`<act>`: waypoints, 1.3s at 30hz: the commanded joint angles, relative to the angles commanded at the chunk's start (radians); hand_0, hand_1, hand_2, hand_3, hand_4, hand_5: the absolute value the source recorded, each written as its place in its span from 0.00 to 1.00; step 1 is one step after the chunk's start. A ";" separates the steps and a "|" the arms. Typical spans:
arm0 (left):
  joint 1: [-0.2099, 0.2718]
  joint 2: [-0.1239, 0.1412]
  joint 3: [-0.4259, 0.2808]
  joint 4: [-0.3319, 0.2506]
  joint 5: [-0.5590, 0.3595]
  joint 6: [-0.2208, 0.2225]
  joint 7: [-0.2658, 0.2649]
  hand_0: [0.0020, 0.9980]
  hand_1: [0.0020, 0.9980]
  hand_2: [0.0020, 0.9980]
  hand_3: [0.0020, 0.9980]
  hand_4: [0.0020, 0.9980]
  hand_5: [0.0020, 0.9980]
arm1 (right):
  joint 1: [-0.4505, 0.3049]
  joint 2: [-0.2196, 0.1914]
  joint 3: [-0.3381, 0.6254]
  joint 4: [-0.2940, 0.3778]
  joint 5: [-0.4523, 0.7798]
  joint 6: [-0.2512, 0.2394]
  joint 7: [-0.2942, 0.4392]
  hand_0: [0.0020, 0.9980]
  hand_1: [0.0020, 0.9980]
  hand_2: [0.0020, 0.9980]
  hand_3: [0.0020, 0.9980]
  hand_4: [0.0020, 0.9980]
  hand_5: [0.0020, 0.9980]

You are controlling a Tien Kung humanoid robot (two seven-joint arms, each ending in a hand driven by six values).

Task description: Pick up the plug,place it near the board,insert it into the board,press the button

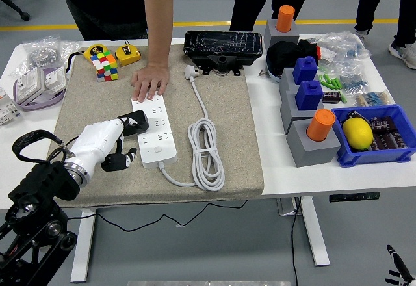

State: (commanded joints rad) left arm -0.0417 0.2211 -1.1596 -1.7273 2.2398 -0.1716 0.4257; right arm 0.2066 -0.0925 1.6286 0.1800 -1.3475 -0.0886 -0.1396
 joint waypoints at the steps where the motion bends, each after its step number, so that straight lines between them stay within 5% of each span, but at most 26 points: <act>1: -0.003 0.001 0.009 0.008 -0.004 -0.002 -0.001 0.18 0.01 0.12 0.71 0.42 0.00 | -0.001 0.000 0.000 0.000 0.000 0.000 0.000 1.00 0.87 0.78 0.84 1.00 1.00; 19: -0.036 -0.020 0.082 0.112 -0.022 0.015 -0.018 0.18 0.00 0.12 0.81 0.30 0.00 | -0.003 -0.001 0.001 0.000 -0.006 -0.002 -0.002 1.00 0.87 0.78 0.84 1.00 1.00; 39: -0.047 -0.030 0.083 0.144 -0.026 0.022 -0.031 0.18 0.00 0.11 0.73 0.29 0.00 | 0.001 -0.001 0.001 0.000 -0.004 -0.003 -0.001 1.00 0.87 0.78 0.84 1.00 1.00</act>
State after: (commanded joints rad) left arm -0.0883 0.1908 -1.0771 -1.5832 2.2138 -0.1495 0.3952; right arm 0.2072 -0.0938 1.6291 0.1800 -1.3513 -0.0918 -0.1406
